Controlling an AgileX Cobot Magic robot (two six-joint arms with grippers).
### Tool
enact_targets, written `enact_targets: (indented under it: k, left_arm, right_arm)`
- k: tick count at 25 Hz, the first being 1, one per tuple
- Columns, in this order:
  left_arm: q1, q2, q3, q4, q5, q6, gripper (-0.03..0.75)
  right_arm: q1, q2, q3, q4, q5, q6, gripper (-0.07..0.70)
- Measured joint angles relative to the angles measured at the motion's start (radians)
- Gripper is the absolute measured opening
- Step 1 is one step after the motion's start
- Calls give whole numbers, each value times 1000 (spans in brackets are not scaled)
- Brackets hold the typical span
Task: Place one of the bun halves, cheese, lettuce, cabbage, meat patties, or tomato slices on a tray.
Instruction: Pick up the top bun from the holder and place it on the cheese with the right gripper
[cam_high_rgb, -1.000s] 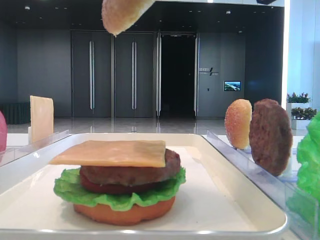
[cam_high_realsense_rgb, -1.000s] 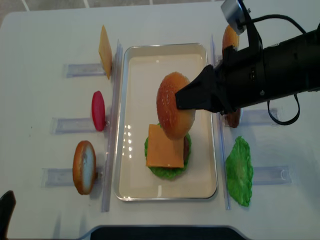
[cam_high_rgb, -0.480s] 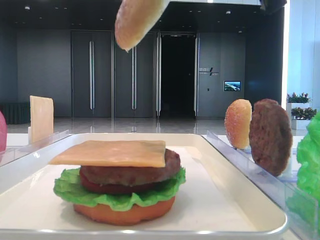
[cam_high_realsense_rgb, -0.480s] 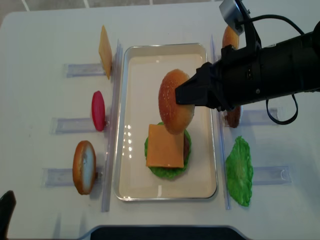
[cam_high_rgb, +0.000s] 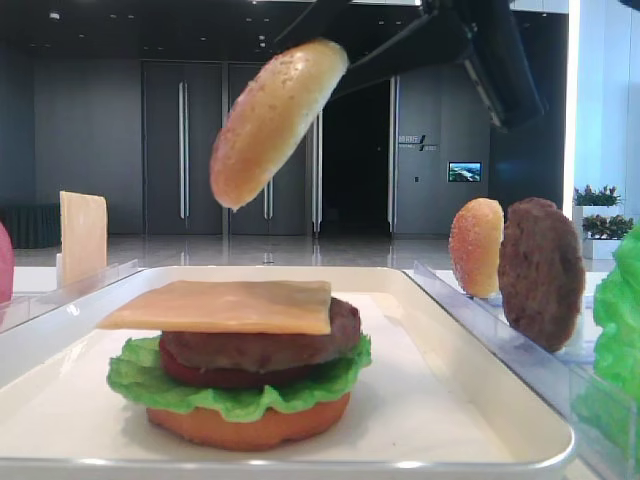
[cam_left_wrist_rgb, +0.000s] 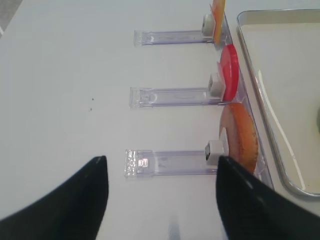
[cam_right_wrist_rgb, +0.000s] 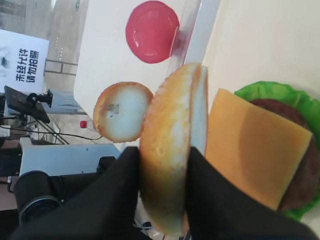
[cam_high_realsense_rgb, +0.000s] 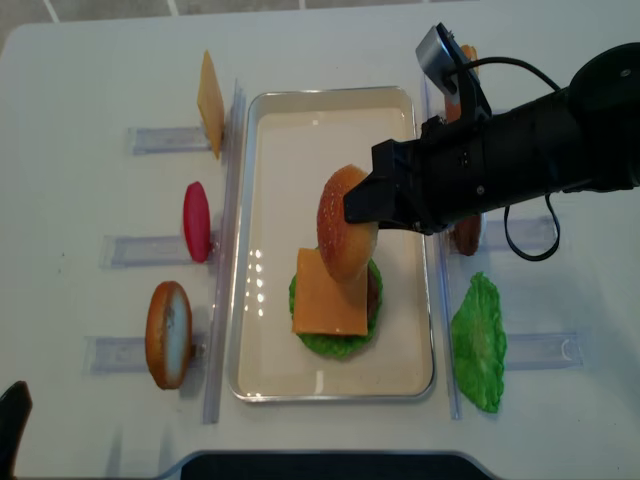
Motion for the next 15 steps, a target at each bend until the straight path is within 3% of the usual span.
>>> enact_targets:
  k: [6, 15]
  left_arm:
    - [0, 0, 0, 0, 0, 0, 517]
    - [0, 0, 0, 0, 0, 0, 517]
  right_arm:
    - [52, 71, 0, 66, 1, -57, 230]
    - [58, 104, 0, 95, -8, -85, 230]
